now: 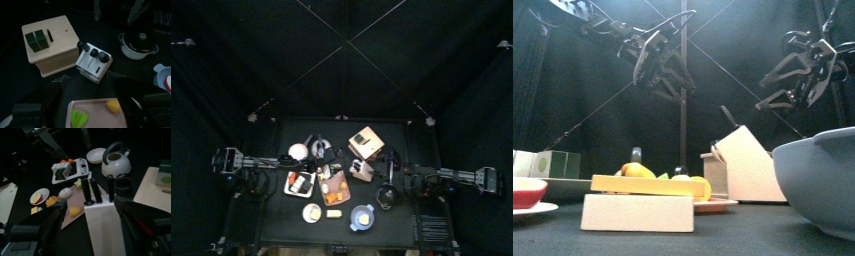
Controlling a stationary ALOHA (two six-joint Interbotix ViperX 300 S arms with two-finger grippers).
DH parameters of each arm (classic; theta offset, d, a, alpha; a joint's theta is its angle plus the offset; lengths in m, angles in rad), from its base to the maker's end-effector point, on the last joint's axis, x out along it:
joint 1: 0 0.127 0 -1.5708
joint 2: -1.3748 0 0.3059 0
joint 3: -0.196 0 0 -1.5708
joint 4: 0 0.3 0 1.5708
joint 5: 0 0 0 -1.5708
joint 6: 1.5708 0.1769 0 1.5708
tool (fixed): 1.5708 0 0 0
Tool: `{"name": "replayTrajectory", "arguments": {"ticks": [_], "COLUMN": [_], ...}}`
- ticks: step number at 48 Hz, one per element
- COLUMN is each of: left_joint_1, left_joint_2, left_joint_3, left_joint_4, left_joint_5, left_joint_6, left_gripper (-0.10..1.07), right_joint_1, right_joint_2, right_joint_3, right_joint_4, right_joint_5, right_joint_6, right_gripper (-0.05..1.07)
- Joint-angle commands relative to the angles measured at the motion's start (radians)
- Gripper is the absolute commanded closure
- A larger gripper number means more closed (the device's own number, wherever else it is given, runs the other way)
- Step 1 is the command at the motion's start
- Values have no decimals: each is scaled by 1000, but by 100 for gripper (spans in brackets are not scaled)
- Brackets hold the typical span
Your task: Grab cleaver
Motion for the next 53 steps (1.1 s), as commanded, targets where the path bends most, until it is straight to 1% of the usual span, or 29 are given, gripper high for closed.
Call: {"name": "replayTrajectory", "arguments": {"ticks": [1, 5, 8, 12, 13, 14, 17, 24, 25, 29, 34, 40, 41, 42, 48, 53], "left_joint_1": [5, 2, -2, -11, -26, -34, -51, -41, -35, -18, -3, 15, 15, 15, 14, 14], "left_joint_2": [-3, 0, 5, 20, 29, 35, 52, 101, 110, 132, 163, 181, 181, 183, 183, 183], "left_joint_3": [-46, -75, -106, -153, -173, -186, -229, -322, -336, -364, -379, -376, -374, -368, -350, -339], "left_joint_4": [-8, -55, -75, -92, -115, -140, -244, -560, -621, -765, -927, -1071, -1080, -1114, -1146, -1160], "left_joint_5": [61, 204, 308, 413, 434, 445, 449, 449, 449, 445, 419, 376, 373, 356, 319, 302], "left_joint_6": [6, 25, 72, 201, 268, 311, 445, 775, 844, 1023, 1229, 1388, 1397, 1443, 1539, 1578], "left_gripper": [0, 0, 0, 0, 0, 0, 0, 0, 0, 0, 1, 1, 1, 1, 1, 1], "right_joint_1": [-3, -3, -3, -3, -3, -3, -3, -3, -3, -3, -5, -14, -14, -17, -23, -26], "right_joint_2": [-2, -2, -2, -3, -3, -3, -3, -3, -3, -3, 0, 5, 5, 3, 5, 5], "right_joint_3": [-11, -11, -12, -12, -12, -12, -14, -11, -11, -11, -8, -8, -6, -8, -8, -8], "right_joint_4": [11, 11, 11, 11, 11, 11, 12, 23, 25, 31, 31, 41, 43, 44, 44, 44], "right_joint_5": [20, 26, 26, 26, 26, 26, 28, 32, 32, 34, 46, 81, 84, 97, 114, 115], "right_joint_6": [-3, -3, -2, -3, -3, -3, -3, -2, -2, -2, -2, -2, -2, -2, -2, -2], "right_gripper": [0, 0, 0, 0, 0, 0, 0, 0, 0, 0, 0, 0, 0, 0, 2, 7]}}
